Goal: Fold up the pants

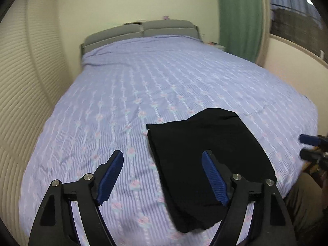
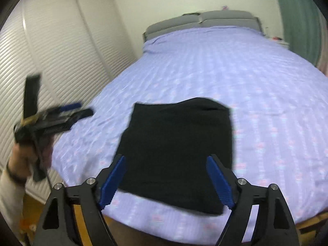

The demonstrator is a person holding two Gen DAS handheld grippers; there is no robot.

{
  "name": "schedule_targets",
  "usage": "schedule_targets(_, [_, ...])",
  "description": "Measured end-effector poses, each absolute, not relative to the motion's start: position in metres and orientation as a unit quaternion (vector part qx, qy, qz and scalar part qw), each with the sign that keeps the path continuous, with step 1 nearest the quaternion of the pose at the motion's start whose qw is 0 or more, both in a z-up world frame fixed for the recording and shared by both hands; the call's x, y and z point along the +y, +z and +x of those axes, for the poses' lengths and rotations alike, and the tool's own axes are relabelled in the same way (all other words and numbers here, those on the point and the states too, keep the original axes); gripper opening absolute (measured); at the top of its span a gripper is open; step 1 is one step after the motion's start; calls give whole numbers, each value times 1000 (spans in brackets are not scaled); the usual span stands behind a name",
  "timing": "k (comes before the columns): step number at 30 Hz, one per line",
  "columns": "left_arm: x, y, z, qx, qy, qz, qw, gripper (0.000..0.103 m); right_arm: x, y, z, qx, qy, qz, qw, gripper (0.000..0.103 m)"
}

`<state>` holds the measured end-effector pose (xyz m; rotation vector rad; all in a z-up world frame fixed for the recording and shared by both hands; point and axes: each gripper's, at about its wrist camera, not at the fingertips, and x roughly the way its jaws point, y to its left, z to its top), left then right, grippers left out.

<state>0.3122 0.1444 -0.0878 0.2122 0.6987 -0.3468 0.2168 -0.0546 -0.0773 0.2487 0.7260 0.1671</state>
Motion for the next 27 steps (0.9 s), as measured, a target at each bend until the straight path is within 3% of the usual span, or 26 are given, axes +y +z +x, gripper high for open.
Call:
schedule_targets(12, [114,-153,306,376,-93,68,919,81,-125,-120,244,366,37,147,918,83])
schedule_targets(27, [118,-216,332,437,-74,12,896,81,-115,-180,284,412,53,185,890,83])
